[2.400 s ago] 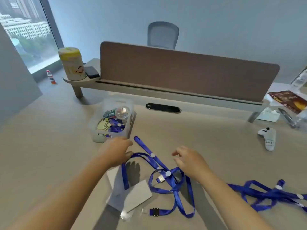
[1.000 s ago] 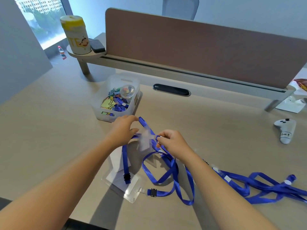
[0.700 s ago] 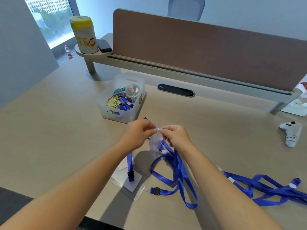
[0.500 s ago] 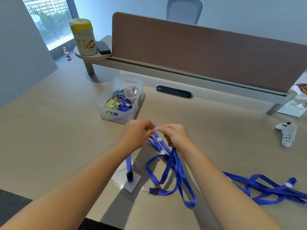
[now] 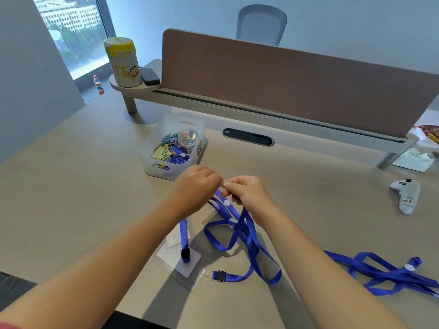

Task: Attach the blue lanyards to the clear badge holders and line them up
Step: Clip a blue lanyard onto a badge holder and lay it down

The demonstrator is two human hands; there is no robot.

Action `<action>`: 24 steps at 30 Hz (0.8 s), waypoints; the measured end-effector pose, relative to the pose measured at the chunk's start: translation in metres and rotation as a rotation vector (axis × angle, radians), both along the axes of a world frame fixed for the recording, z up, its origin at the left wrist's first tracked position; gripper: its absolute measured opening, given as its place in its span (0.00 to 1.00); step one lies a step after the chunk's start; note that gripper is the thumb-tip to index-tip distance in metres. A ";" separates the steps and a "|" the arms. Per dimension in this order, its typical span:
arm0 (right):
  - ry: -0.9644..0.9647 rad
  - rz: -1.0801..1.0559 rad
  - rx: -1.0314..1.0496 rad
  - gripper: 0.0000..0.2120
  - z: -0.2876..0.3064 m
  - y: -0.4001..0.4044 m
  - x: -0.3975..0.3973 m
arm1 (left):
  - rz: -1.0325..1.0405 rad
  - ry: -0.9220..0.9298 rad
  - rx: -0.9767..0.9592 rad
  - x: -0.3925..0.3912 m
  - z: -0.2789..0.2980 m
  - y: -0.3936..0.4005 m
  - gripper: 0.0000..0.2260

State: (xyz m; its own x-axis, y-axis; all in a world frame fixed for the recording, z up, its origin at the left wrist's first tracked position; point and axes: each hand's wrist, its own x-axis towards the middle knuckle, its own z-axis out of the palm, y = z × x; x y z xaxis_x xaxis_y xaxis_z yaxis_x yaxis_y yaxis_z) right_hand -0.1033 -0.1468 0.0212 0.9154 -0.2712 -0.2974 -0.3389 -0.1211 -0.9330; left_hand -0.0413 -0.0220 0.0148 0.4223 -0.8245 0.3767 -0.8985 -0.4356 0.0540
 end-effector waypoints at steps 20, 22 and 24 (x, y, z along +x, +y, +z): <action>-0.157 -0.150 -0.125 0.16 0.012 0.007 0.004 | 0.213 0.258 -0.287 -0.008 0.014 -0.014 0.06; -0.167 -0.171 -0.109 0.15 0.011 0.009 0.004 | 0.277 0.379 -0.337 -0.008 0.015 -0.015 0.07; -0.179 -0.187 -0.111 0.15 0.010 0.011 0.005 | 0.310 0.462 -0.412 -0.010 0.014 -0.017 0.08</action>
State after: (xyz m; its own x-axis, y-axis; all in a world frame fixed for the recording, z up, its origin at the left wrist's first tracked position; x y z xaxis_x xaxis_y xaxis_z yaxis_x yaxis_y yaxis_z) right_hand -0.0980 -0.1359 0.0314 0.8820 -0.4618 -0.0943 -0.1957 -0.1767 -0.9646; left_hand -0.0514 -0.0393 0.0289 0.8080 -0.4682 0.3577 -0.5807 -0.5305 0.6175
